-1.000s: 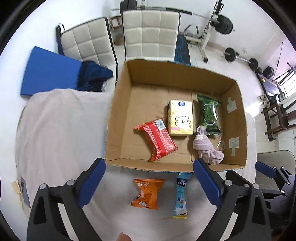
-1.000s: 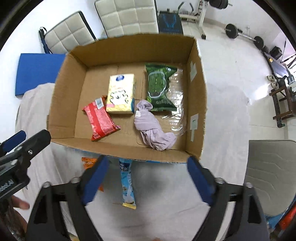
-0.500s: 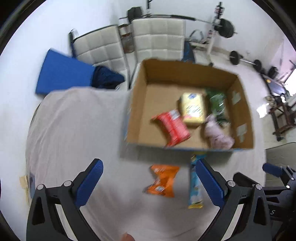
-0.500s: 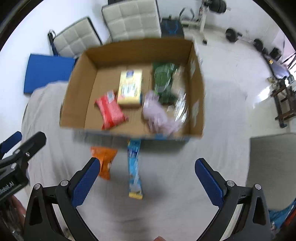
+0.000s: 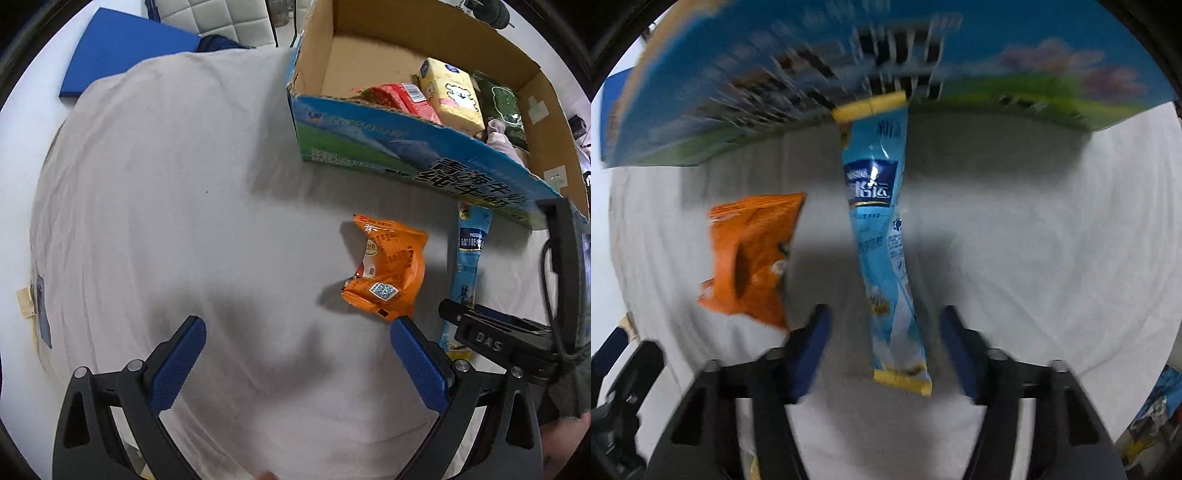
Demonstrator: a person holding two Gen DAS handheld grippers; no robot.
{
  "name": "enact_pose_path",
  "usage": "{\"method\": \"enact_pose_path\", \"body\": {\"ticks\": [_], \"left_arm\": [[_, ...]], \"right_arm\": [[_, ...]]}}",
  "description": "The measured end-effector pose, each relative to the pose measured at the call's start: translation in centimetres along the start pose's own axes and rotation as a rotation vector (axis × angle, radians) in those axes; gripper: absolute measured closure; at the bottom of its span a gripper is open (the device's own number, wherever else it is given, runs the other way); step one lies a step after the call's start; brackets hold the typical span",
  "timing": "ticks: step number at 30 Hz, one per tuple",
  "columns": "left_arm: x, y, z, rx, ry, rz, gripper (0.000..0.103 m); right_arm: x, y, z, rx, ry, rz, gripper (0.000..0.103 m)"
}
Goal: Organize soft objects
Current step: 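Grasp the orange snack bag with left gripper while right gripper grasps blue drink tube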
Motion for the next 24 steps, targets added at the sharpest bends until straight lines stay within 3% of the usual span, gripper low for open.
{"method": "enact_pose_path", "body": {"ticks": [1, 2, 3, 8, 13, 16, 18, 20, 21, 22, 24], "left_arm": [[0.2, 0.1, -0.1, 0.001, -0.001, 0.007, 0.000], [0.4, 0.2, -0.4, 0.004, -0.003, 0.015, 0.000], [0.5, 0.6, -0.7, 0.010, -0.004, 0.031, 0.000], [1.1, 3.4, -2.1, 0.064, -0.011, 0.119, 0.000], [3.1, 6.8, -3.2, 0.145, -0.048, 0.121, 0.000], [5.0, 8.3, -3.6, 0.184, -0.080, 0.098, 0.003], [5.9, 9.0, -3.7, 0.210, -0.095, 0.085, 0.010], [6.9, 9.6, -3.5, 0.237, -0.121, 0.071, 0.044], [7.3, 9.7, -3.3, 0.245, -0.133, 0.067, 0.052], [7.7, 9.9, -3.1, 0.249, -0.140, 0.061, 0.059], [7.7, 9.9, -2.6, 0.254, -0.120, 0.047, 0.062]], "right_arm": [[0.2, 0.0, -0.1, 0.004, 0.015, 0.003, 0.056], [0.0, -0.1, -0.1, -0.001, 0.037, 0.009, 0.073], [0.2, 0.0, 0.0, -0.008, 0.035, 0.033, 0.078], [0.5, 2.0, 1.9, 0.000, 0.003, 0.069, 0.080], [0.4, 5.4, 4.3, 0.035, -0.013, 0.073, 0.080], [1.0, 6.5, 4.4, 0.063, -0.027, 0.012, 0.077], [1.3, 7.2, 4.3, 0.087, -0.028, -0.010, 0.076], [1.6, 7.3, 4.3, 0.091, -0.029, -0.004, 0.076], [1.8, 7.2, 4.4, 0.091, -0.030, 0.003, 0.076], [1.7, 7.0, 4.3, 0.088, -0.028, 0.014, 0.076], [2.1, 6.8, 4.7, 0.079, -0.027, 0.040, 0.077]]}}
Point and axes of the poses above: each gripper's, at about its wrist camera, not at the fingertips, and x roughly the way its jaws point, y to its right, z to its underside, the point moved 4 cm from there along x, roughly the way its jaws point, and after that the axes turned 5 degrees about -z, right-handed, at the moved point
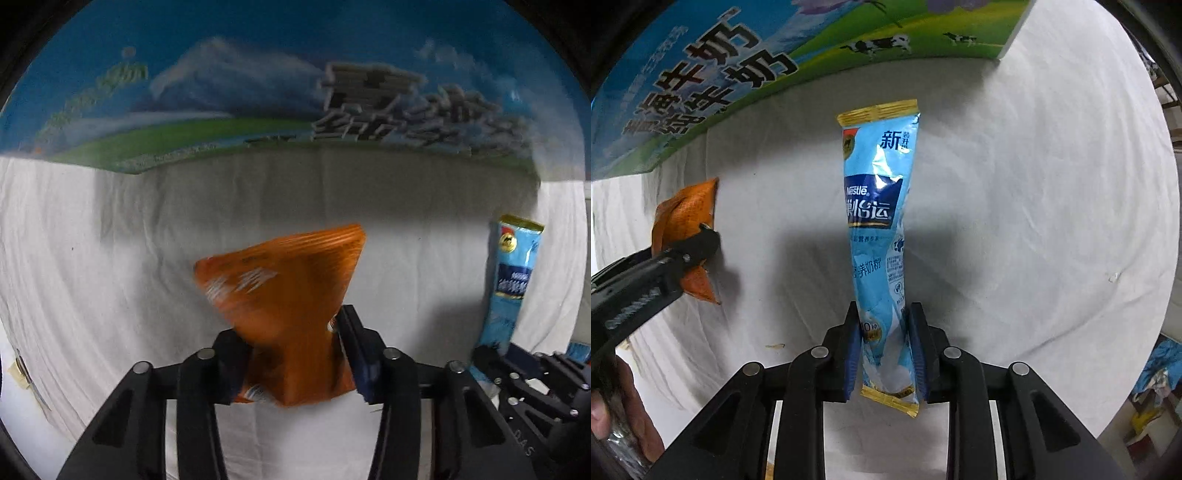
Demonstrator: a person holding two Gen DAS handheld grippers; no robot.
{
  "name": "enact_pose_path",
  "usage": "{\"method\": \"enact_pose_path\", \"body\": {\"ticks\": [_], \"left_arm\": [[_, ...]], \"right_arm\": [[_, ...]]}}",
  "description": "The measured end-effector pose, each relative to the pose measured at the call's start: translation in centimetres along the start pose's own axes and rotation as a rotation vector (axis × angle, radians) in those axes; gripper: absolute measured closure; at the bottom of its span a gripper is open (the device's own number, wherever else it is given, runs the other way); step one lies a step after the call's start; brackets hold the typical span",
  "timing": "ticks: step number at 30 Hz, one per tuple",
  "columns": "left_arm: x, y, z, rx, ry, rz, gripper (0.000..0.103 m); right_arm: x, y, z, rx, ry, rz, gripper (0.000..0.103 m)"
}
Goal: Organize soft objects
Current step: 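Grasp the orange snack bag with left gripper while right gripper grasps blue drink tube, then carry the orange bag and blue tube into the box and release both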
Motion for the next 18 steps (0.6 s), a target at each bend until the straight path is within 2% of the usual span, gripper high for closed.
{"method": "enact_pose_path", "body": {"ticks": [7, 9, 18], "left_arm": [[-0.9, 0.2, 3.0, -0.041, 0.029, 0.034, 0.066], [-1.6, 0.5, 4.1, -0.054, 0.048, 0.043, 0.066], [-7.5, 1.9, 7.9, -0.055, 0.155, 0.062, 0.066]], "right_arm": [[0.9, -2.3, 1.1, -0.055, 0.007, 0.054, 0.085], [1.1, -2.6, 2.4, -0.076, 0.008, 0.061, 0.086], [-2.5, -3.7, 5.8, -0.131, 0.081, 0.017, 0.087]]}}
Point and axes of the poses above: each gripper's, at about its wrist camera, not at the fingertips, and x roughly the way its jaws point, y to its right, z to its underside, the point moved 4 cm from there along x, roughly the way its jaws point, and after that the axes turned 5 degrees about -z, right-handed, at the moved point
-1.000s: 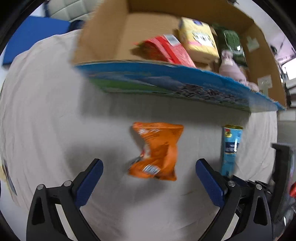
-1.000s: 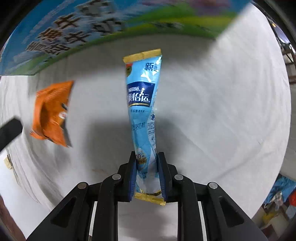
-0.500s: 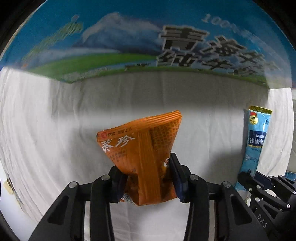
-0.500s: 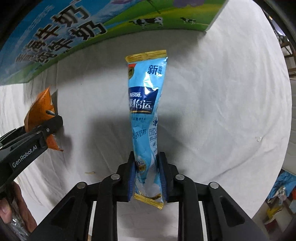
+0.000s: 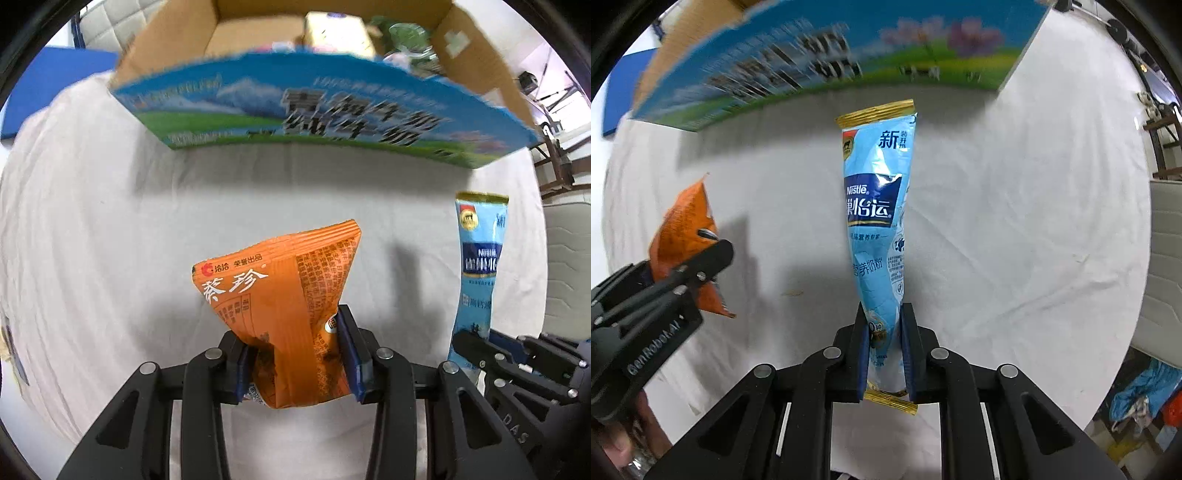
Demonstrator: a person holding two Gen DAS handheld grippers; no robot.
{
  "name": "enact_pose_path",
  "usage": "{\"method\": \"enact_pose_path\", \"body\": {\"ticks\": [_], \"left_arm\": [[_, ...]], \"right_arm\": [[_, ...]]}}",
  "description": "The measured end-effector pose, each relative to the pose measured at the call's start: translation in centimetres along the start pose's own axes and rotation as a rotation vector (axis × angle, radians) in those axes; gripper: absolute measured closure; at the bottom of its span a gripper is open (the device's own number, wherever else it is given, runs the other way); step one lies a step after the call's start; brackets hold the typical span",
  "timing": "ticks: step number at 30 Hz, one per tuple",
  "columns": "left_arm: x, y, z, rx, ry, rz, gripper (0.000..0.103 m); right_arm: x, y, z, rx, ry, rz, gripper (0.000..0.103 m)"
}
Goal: Organize soft objects
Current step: 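Carry the orange bag and blue tube into the box and release both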
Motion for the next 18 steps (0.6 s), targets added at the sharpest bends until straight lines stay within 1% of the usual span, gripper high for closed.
{"method": "enact_pose_path", "body": {"ticks": [4, 6, 7, 9, 12, 13, 16, 18], "left_arm": [[-3.3, 0.6, 0.7, 0.006, 0.054, 0.015, 0.066], [-5.5, 1.2, 1.0, 0.016, 0.083, 0.030, 0.066], [-5.9, 1.1, 0.8, 0.022, 0.095, 0.029, 0.066], [-7.9, 1.0, 0.7, 0.028, 0.122, 0.044, 0.066], [-10.2, 0.7, 0.7, 0.046, 0.175, 0.023, 0.066], [-10.9, 0.2, 0.0, 0.045, 0.189, 0.022, 0.066], [-12.8, -0.2, -0.4, 0.037, 0.220, 0.031, 0.066], [-12.3, -0.9, -1.3, 0.035, 0.234, 0.034, 0.066]], "right_arm": [[-2.8, -0.3, 0.8, -0.022, 0.046, -0.033, 0.087], [-4.4, -0.2, 0.5, -0.032, 0.066, -0.048, 0.087], [-5.2, -0.1, -0.5, -0.038, 0.076, -0.053, 0.087], [-6.8, -0.5, -0.1, -0.046, 0.097, -0.068, 0.087], [-8.9, -0.5, -0.3, -0.061, 0.126, -0.081, 0.087], [-9.6, -0.2, -0.6, -0.069, 0.134, -0.080, 0.087], [-12.4, -1.1, -1.3, -0.079, 0.175, -0.072, 0.087], [-13.4, -1.2, -1.5, -0.076, 0.198, -0.075, 0.087]]}}
Point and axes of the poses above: each gripper's, at about its wrist camera, not at the fingertips, and x roughly the way its jaws point, y to its right, z to its underside, the point moved 4 cm from there along x, roughly the way its jaws point, and after that the axes turned 5 degrees about -z, right-handed, at the moved point
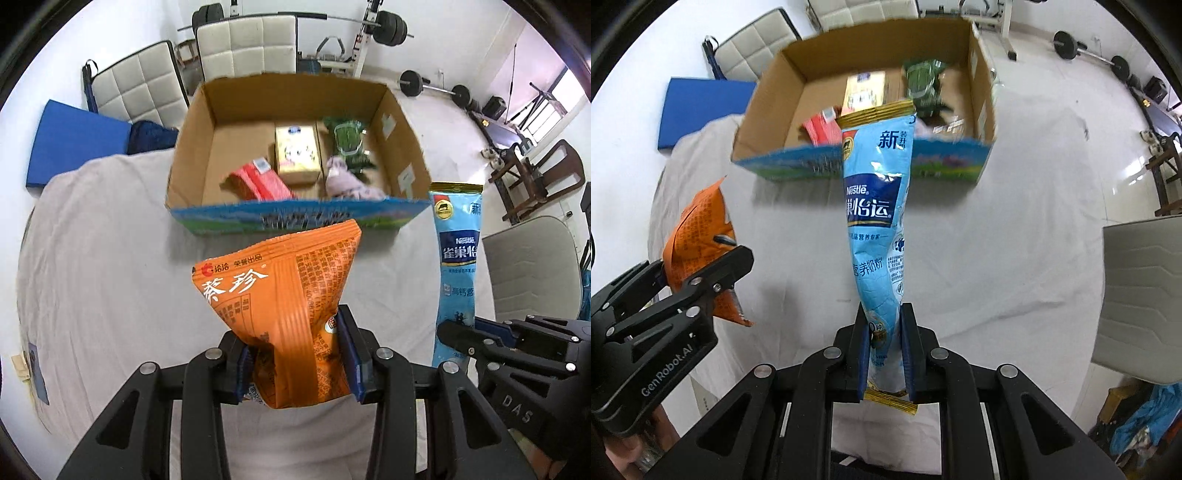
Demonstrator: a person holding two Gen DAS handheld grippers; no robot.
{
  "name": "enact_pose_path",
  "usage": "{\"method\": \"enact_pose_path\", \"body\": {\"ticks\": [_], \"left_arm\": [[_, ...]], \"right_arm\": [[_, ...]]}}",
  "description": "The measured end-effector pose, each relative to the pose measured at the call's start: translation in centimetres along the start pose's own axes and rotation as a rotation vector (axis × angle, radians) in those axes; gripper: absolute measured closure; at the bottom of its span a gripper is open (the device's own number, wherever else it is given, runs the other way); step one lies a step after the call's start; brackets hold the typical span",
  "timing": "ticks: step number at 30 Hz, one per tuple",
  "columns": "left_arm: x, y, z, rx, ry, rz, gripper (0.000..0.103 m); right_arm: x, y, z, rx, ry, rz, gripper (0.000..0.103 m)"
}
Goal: Organize soft objects
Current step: 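Carry the orange bag and blue tube into the box and release both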
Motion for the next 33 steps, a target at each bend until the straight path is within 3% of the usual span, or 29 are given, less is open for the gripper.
{"method": "enact_pose_path", "body": {"ticks": [9, 15, 18, 25, 33], "left_arm": [[-2.4, -0.2, -3.7, -0.007, 0.071, 0.027, 0.066], [-2.6, -1.7, -9.7, -0.016, 0.121, 0.021, 0.066], [-1.7, -2.7, -13.0, -0.013, 0.123, -0.004, 0.066], [4.8, -4.2, -19.0, -0.003, 0.009, -0.015, 0.066], [14.4, -5.6, -23.5, -0.031, -0.151, -0.022, 0.066]], "right_arm": [[-5.8, 0.6, -3.9, -0.012, 0.066, -0.050, 0.087], [-8.5, 0.7, -7.7, -0.013, 0.118, -0.064, 0.087], [-9.3, 1.4, -10.8, -0.006, 0.149, -0.032, 0.087], [-6.9, 4.5, -18.9, 0.032, 0.146, 0.084, 0.087], [0.7, 8.0, -25.3, 0.104, 0.038, 0.145, 0.087]]}}
Point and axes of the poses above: each gripper's, at about its wrist camera, not at the fingertips, and x roughly the way its jaws point, y to its right, z to its underside, the point moved 4 cm from there along x, roughly the way its jaws point, and after that the axes turned 5 degrees about -z, right-handed, at the moved point
